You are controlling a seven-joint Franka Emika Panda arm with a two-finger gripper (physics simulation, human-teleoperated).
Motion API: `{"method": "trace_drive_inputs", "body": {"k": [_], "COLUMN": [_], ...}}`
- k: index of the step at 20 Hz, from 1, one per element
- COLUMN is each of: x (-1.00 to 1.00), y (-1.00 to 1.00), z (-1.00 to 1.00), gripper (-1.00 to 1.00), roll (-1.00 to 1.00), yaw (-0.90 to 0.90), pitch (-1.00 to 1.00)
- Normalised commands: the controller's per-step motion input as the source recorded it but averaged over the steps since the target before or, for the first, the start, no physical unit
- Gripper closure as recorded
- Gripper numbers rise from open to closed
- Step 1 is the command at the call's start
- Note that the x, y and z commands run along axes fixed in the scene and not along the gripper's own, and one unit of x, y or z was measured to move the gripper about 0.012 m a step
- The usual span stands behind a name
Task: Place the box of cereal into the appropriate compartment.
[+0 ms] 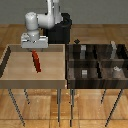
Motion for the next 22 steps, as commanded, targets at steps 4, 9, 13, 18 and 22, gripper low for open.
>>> {"method": "trace_drive_inputs", "body": {"k": [4,9,13,18,22], "x": [0.25,0.0,0.0,0.0,0.0], "y": [-0.25,0.0,0.0,0.0,0.0], "z": [0.0,-0.4,-0.5,0.0,1.0], "gripper": [-1.0,-1.0,1.0,1.0,1.0], "roll": [0.0,0.0,0.0,0.0,0.0], "yaw": [0.0,0.0,0.0,0.0,0.0], "pitch": [0.0,0.0,0.0,0.0,0.0]}}
